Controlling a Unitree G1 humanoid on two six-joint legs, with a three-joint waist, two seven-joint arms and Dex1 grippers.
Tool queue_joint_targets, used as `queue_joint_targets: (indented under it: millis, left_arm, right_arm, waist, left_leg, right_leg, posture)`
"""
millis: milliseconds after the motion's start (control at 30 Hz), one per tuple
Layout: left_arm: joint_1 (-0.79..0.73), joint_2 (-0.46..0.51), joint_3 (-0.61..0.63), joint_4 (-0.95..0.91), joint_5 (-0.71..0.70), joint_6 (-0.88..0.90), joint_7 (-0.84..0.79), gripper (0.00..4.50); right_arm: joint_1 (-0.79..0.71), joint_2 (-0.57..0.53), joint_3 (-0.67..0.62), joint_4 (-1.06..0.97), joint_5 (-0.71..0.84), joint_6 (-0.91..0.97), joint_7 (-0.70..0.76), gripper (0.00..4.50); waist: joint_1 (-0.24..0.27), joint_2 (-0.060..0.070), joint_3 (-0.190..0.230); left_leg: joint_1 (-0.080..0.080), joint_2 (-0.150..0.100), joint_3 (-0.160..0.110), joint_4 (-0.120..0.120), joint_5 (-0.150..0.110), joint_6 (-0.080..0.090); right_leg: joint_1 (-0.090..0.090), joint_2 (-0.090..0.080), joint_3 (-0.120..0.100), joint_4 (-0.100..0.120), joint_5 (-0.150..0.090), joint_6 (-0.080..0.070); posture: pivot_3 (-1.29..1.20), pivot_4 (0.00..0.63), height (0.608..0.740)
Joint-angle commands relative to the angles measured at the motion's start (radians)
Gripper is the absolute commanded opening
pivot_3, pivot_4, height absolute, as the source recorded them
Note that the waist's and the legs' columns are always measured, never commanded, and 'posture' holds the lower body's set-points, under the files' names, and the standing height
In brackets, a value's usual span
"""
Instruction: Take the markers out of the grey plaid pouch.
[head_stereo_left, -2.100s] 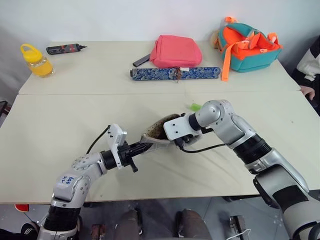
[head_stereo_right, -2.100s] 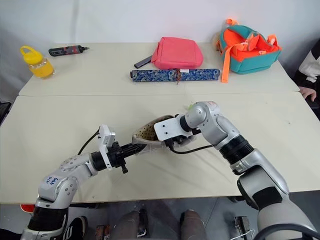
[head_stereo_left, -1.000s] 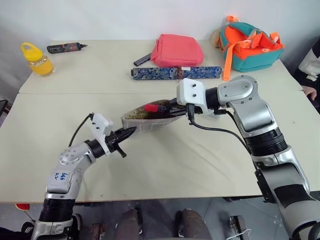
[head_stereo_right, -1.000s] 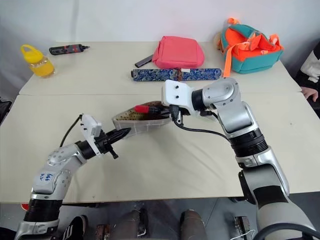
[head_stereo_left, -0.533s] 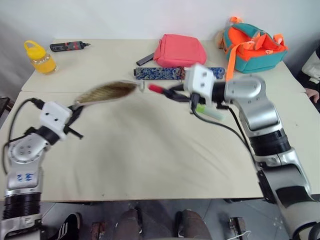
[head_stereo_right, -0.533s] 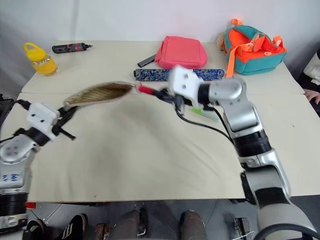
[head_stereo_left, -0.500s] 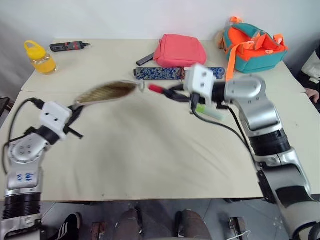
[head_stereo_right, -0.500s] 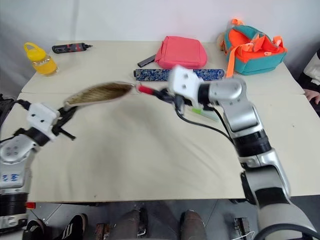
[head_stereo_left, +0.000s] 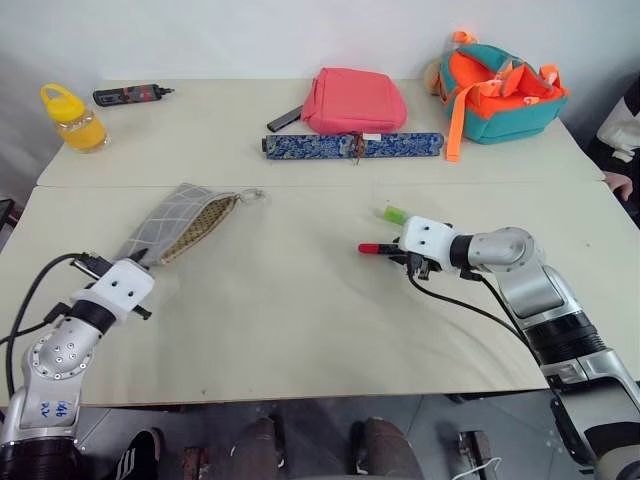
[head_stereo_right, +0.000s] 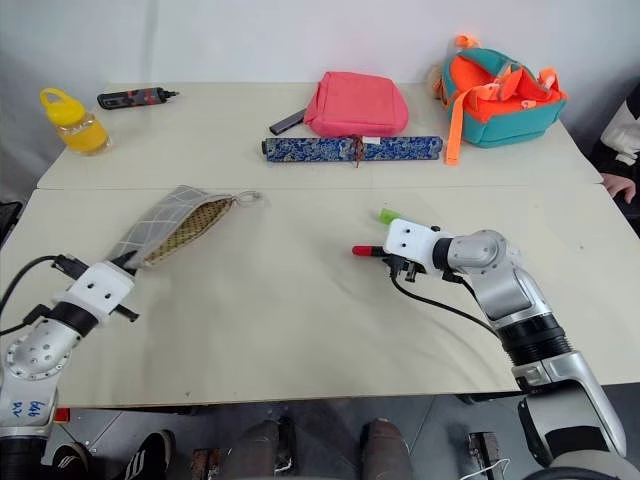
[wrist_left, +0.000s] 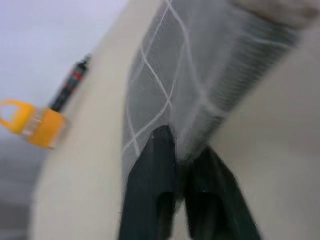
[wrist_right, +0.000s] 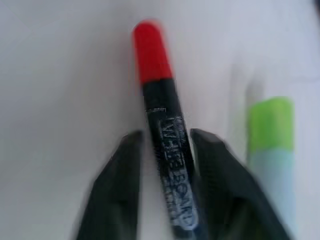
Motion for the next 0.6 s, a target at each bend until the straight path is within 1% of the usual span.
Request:
queue_joint_targets:
  millis: [33,167,233,300,400,500,600]
  left_arm:
    - [-0.011,-0.004,0.016,-0.070,-0.077,0.011,-0.036,1.36]
    - [0.006,-0.027,0.035,-0.136,-0.224,0.063,-0.113,2.64]
    - [0.041,-0.034,0.047,-0.188,-0.324,0.106,-0.175,3.27]
    - [0.079,-0.043,0.071,-0.226,-0.385,0.129,-0.203,3.86]
    - [0.137,-0.048,0.109,-0.277,-0.476,0.167,-0.249,3.86]
    - [0.202,-0.053,0.155,-0.341,-0.561,0.205,-0.284,3.86]
    - [0.258,-0.064,0.181,-0.397,-0.616,0.239,-0.298,3.86]
  right_arm:
    - [0.000,0.017,-0.027,-0.031,0.044,0.044,0.011,2.80]
    - [-0.010,0.065,-0.075,-0.077,0.142,0.104,0.028,4.16]
    - [-0.007,0.097,-0.109,-0.141,0.237,0.173,0.057,4.17]
    - [-0.005,0.132,-0.148,-0.200,0.323,0.228,0.061,4.17]
    - [0.027,0.151,-0.175,-0.274,0.401,0.259,0.068,4.17]
    - [0.125,0.151,-0.176,-0.377,0.462,0.260,0.084,4.17]
    - [0.216,0.133,-0.170,-0.455,0.504,0.260,0.108,4.17]
  waist:
    - [0.002,0.000,0.000]
    - [-0.001,0.000,0.000]
    - [-0.006,0.000,0.000]
    - [-0.008,0.000,0.000]
    - [-0.003,0.000,0.000]
    - [0.005,-0.001,-0.001]
    - [0.008,-0.002,-0.001]
  left_leg:
    - [0.000,0.000,0.000,0.000,0.000,0.000]
    - [0.000,0.000,0.000,0.000,0.000,0.000]
    - [0.000,0.001,0.000,-0.001,0.000,0.000]
    - [0.000,0.001,0.000,-0.001,0.000,0.000]
    - [0.000,0.001,0.000,-0.001,0.000,-0.001]
    - [0.000,0.001,0.000,-0.001,-0.001,0.000]
    - [0.000,0.002,-0.002,-0.001,-0.002,0.001]
  right_leg:
    - [0.000,0.000,0.000,0.000,0.000,0.000]
    - [0.000,0.000,0.000,0.000,0.000,0.000]
    - [-0.001,0.001,0.000,0.000,0.000,0.000]
    - [-0.001,0.001,0.000,0.000,0.000,0.000]
    - [-0.001,0.001,0.000,0.000,0.000,0.000]
    - [0.000,0.001,0.000,-0.001,0.000,0.000]
    - [0.002,0.000,-0.001,-0.003,0.000,0.000]
  posture:
    - [0.00,0.150,0.740]
    - [0.00,0.150,0.740]
    - [0.00,0.150,0.740]
    - [0.00,0.150,0.740]
    - [0.00,0.150,0.740]
    - [0.00,0.150,0.740]
    - [0.00,0.150,0.740]
